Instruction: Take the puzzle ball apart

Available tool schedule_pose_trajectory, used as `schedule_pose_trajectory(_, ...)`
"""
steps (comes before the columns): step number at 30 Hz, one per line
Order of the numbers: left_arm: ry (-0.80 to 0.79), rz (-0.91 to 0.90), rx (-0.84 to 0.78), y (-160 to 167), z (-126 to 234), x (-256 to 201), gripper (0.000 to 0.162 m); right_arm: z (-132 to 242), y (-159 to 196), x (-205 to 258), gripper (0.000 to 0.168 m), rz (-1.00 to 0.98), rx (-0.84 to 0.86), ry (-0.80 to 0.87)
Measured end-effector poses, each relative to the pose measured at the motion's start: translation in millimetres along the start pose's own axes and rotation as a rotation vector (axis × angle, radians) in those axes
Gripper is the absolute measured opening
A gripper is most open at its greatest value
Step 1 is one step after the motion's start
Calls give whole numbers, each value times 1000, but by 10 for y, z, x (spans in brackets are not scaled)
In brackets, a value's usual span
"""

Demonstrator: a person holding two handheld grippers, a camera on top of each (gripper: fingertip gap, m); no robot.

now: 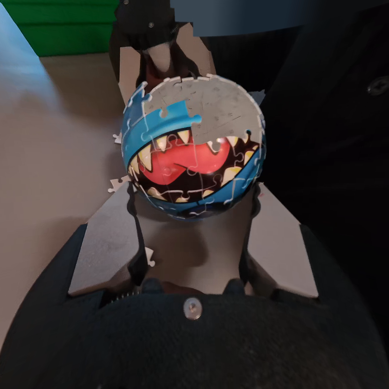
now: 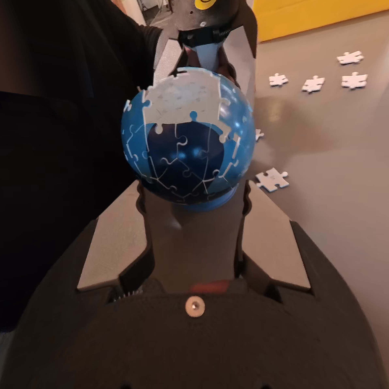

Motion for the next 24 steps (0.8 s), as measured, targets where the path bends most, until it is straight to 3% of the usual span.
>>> schedule_pose_trajectory(9, -263, -505, 93, 14, 42, -116, 107, 1, -56, 155, 81, 338, 81, 141)
schedule_pose_trajectory(13, -264, -491, 59, 18, 99, -123, 102, 172, -101, 119, 76, 350, 84, 175)
schedule_pose_trajectory(20, -184, -397, 33, -30, 110, -111, 108, 260, -536, 182, 56, 333, -15, 219)
schedule_pose_trajectory(24, -181, -423, 42, -26, 100, -115, 106, 215, -728, 231, 29, 341, -18, 270)
Point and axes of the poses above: each gripper's, where its closed fingertips meet, z back along the fingers, y out of its underside, x = y × z across the jaws, the point moved 4 cm from there along z, back along the fingers, and after that the axes turned 1 degree about -y, right-handed, at the moved point
